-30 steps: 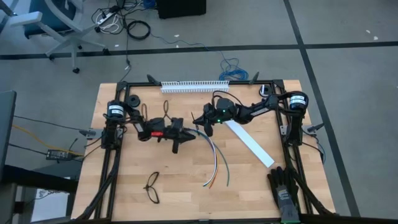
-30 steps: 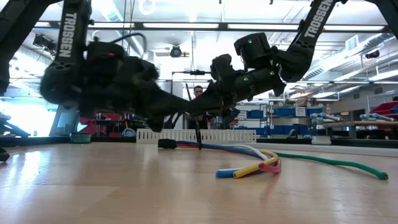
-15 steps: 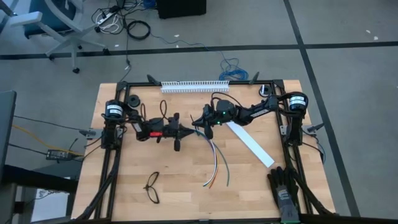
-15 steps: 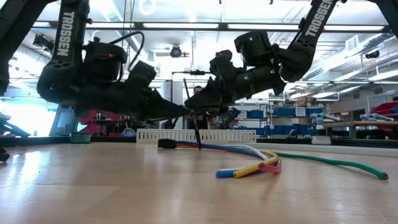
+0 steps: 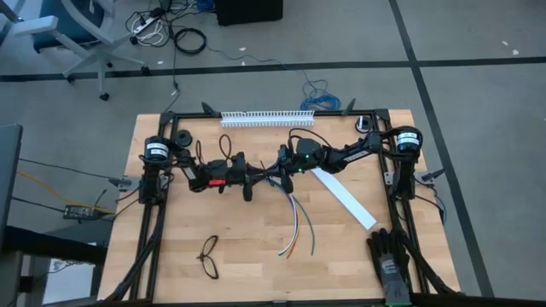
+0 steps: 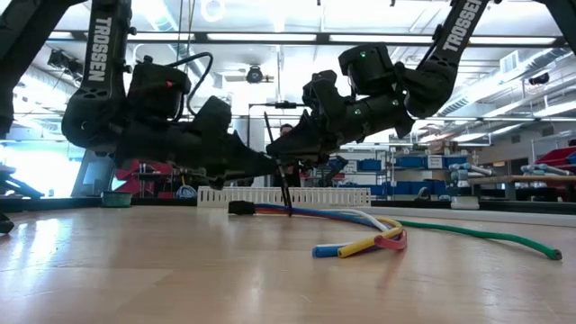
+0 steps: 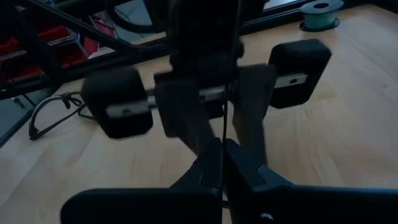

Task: Ziptie cables
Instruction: Wrap the zip tie around the cable wires

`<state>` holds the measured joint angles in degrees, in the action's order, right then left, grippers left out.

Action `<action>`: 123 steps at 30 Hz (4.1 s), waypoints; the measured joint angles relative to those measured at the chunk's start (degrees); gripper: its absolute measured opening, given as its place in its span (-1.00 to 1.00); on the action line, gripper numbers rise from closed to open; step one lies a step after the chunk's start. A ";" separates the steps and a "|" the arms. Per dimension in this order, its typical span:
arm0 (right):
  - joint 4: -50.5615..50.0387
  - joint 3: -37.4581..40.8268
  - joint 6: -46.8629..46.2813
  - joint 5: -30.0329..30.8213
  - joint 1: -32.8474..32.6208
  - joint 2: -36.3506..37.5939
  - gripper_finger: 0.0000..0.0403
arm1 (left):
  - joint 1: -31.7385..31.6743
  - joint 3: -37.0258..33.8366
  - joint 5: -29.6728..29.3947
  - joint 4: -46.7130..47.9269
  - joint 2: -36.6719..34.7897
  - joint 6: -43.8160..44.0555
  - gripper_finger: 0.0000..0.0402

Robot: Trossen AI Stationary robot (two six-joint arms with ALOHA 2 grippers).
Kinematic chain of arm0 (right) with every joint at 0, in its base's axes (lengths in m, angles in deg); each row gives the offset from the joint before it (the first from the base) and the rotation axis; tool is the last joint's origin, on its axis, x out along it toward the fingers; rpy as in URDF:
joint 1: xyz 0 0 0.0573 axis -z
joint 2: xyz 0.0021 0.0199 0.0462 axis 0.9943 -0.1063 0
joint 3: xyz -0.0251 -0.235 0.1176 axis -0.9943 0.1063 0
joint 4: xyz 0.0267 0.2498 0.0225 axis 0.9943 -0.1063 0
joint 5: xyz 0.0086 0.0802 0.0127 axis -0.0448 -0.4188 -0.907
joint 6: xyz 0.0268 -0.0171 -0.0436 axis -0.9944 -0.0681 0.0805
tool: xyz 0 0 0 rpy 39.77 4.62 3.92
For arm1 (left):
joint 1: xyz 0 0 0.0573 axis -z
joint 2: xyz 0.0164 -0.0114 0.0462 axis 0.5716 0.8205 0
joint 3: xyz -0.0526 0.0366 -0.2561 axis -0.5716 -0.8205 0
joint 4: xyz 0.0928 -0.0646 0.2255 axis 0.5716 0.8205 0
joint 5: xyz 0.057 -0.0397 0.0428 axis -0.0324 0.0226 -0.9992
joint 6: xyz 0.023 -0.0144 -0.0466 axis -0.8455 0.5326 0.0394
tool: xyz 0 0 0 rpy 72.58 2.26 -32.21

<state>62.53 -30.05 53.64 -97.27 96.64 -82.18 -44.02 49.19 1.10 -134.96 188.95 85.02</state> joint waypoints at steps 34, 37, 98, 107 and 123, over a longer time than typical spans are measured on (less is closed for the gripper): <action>0.59 0.00 1.25 0.77 0.05 0.00 -1.00 | -1.35 3.37 8.48 2.18 0.00 13.22 -0.53; 0.37 0.02 1.25 0.77 0.08 0.00 -1.00 | -1.37 3.66 9.16 3.94 0.00 13.30 -0.57; 2.90 3.74 -1.46 -9.27 6.42 0.83 -0.92 | -1.35 3.53 8.93 7.78 0.15 10.40 -0.87; 2.98 3.74 -0.08 -4.98 3.34 0.83 -0.54 | -1.35 3.53 8.89 7.22 0.13 11.58 -0.87; 1.31 3.72 -1.32 2.20 1.26 0.83 -0.45 | -1.35 3.62 8.65 4.90 0.11 11.56 -0.87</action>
<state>63.85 -26.33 52.32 -95.07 97.91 -81.35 -45.37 52.81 9.75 -130.06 189.06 96.57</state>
